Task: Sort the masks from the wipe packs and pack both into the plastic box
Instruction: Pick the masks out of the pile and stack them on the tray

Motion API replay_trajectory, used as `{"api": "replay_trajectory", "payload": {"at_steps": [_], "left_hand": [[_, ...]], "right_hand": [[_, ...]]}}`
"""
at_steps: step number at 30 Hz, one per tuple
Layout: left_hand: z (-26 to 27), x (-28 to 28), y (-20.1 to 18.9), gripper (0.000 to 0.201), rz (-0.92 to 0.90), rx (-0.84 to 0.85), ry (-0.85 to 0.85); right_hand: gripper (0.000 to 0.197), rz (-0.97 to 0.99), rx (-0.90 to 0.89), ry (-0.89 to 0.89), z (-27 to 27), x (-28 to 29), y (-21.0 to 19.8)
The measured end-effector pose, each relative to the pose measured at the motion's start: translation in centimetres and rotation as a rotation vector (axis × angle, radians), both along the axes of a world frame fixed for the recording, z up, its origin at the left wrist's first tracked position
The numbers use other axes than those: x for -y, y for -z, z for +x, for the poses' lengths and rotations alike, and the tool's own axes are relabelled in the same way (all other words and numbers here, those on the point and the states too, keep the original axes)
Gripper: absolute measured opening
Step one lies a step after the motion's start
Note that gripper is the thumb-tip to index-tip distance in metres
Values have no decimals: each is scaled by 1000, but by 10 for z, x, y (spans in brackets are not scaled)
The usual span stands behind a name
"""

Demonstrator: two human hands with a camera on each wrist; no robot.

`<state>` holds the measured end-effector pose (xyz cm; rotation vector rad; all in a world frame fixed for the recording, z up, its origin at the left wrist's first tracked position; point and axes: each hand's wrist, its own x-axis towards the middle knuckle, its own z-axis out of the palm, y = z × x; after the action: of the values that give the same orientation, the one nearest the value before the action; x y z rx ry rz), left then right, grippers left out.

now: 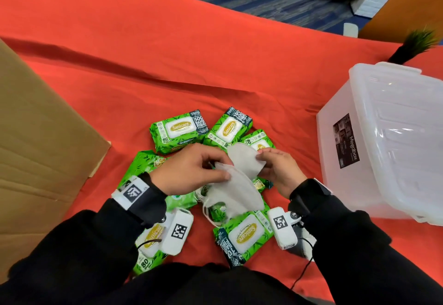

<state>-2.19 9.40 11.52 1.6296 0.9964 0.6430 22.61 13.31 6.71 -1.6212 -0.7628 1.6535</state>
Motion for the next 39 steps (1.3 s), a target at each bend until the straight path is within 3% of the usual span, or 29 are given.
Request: {"api": "replay_trajectory", "payload": {"at_steps": [3,7,9,11,13,17,19,25,30,39], "left_hand": [[10,-9,26,13,24,-18,-215],[17,-19,53,12,-213,144,-431],[17,-17,56,9,-248,153,-478],[18,-14,54,8,-236,132,-490],[17,-12,52,12,-203,108,-482],[16,-7,48,43,-222,170,-525],[17,-3,48,49,-230,210,-568],[17,3,57,20,-294,312,-670],[17,4,59,21,-289,295,-650],[14,5,66,21,-310,289,-625]], "right_hand": [[22,20,-104,-28,-10,9,-8],[28,75,-193,-84,-17,24,-15],[19,70,-220,-98,-19,30,-16],[19,82,-194,-140,-18,33,-16],[21,152,-54,-221,-17,34,-11],[14,236,34,-236,-18,30,-5],[14,247,27,-235,-18,28,-4],[15,221,-15,-262,-22,30,-6],[13,269,29,-254,-25,27,-8],[14,182,5,-284,-23,32,-6]]}}
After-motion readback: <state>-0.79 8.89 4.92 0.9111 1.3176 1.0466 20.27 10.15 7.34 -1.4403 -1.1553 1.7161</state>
